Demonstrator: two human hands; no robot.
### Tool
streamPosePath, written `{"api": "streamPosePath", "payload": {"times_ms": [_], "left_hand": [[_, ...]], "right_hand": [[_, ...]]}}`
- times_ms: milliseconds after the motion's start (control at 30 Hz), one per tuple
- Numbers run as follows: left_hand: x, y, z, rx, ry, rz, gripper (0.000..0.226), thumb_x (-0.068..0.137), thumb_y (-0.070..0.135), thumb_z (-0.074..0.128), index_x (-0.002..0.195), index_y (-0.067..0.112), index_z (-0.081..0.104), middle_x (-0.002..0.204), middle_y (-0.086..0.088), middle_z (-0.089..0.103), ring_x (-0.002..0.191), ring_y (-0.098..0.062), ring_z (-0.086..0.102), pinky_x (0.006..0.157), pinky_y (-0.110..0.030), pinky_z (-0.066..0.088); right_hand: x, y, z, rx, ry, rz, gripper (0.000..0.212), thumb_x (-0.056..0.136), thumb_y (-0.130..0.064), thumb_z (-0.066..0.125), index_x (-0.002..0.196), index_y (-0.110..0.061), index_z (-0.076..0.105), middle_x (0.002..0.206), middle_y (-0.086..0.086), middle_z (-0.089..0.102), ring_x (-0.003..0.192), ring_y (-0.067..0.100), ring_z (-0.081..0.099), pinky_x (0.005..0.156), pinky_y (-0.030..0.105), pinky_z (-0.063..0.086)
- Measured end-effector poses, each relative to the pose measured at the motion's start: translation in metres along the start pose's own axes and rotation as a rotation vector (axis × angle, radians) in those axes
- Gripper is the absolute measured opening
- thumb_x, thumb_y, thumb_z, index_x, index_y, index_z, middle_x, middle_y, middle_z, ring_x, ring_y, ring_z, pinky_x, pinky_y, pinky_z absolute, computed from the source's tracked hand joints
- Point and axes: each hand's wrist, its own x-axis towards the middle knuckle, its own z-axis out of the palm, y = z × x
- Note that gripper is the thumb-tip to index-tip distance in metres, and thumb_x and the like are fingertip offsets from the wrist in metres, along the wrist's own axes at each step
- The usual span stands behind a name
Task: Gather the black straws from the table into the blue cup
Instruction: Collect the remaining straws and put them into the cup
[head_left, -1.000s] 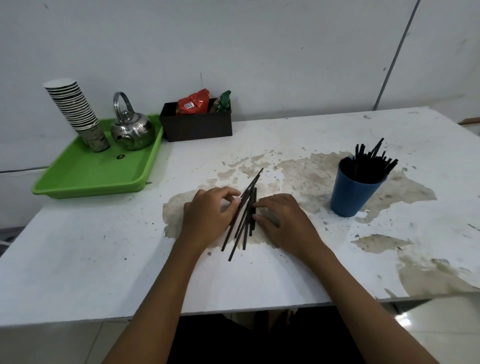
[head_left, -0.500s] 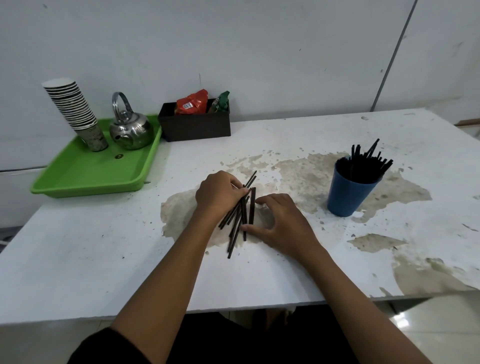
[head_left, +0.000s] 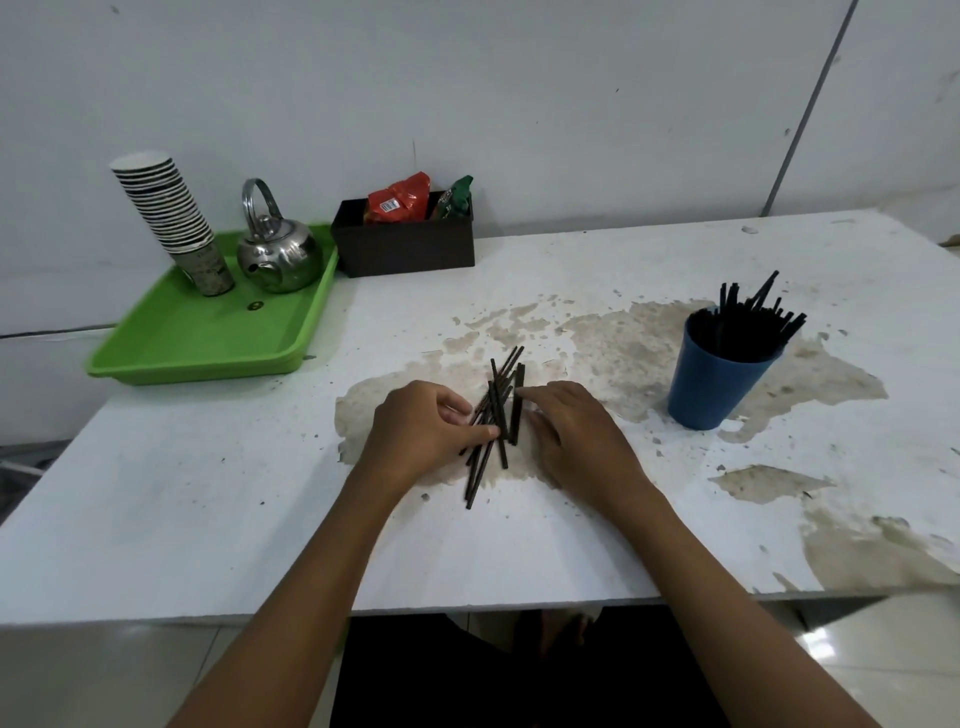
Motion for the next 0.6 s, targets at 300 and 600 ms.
{"api": "streamPosePath", "payload": {"times_ms": [300,600], "left_hand": [[0.008,0.01,0.015,0.013,0.099,0.082,0.02,0.08,0.045,0.079,0.088,0.026,0.077,0.07,0.009,0.071,0.068,-0.003,0.067,0.07,-0.024,0.054],[0.023,0.04,0.023,0.198,0.11,0.116,0.06,0.072,0.07,0.072,0.105,0.02,0.065,0.095,0.003,0.07,0.09,-0.014,0.064,0.082,-0.031,0.052]], "right_hand": [[-0.001,0.0,-0.002,0.007,-0.042,-0.022,0.047,0.086,-0.01,0.043,0.13,-0.021,0.059,0.121,0.0,0.065,0.123,0.019,0.049,0.104,0.041,0.04],[0.001,-0.003,-0.013,0.269,0.084,0.277,0.034,0.088,0.001,0.044,0.11,-0.022,0.057,0.114,-0.005,0.051,0.103,0.003,0.042,0.078,0.003,0.032]]}}
